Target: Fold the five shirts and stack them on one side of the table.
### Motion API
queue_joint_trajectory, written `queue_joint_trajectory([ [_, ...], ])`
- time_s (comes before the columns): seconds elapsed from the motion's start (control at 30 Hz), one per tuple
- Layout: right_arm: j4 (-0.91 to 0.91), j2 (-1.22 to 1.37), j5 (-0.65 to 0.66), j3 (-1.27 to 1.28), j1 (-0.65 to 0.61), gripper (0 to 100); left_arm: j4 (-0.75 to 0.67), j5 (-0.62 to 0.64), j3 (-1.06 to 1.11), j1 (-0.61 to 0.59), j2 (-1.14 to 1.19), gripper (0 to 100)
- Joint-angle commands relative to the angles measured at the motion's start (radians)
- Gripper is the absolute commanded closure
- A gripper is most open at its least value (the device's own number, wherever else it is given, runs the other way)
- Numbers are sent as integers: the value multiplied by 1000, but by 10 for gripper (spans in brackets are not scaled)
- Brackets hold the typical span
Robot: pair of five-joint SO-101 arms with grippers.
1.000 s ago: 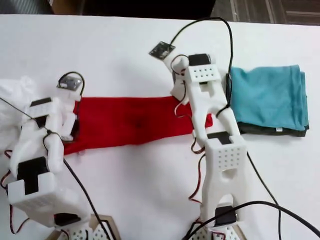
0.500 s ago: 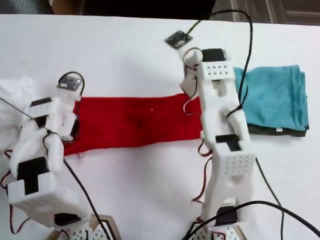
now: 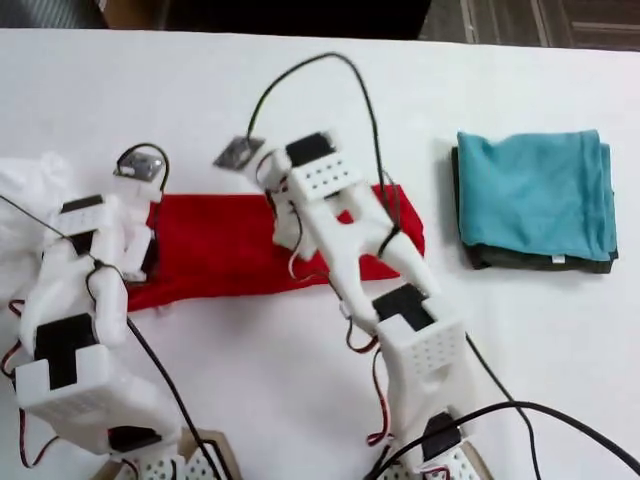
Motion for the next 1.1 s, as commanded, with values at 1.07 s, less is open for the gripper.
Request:
queue_joint_trajectory([
  [1.07,-45,-550,0,255,331,977,170,-46,-252,-184,78,756],
])
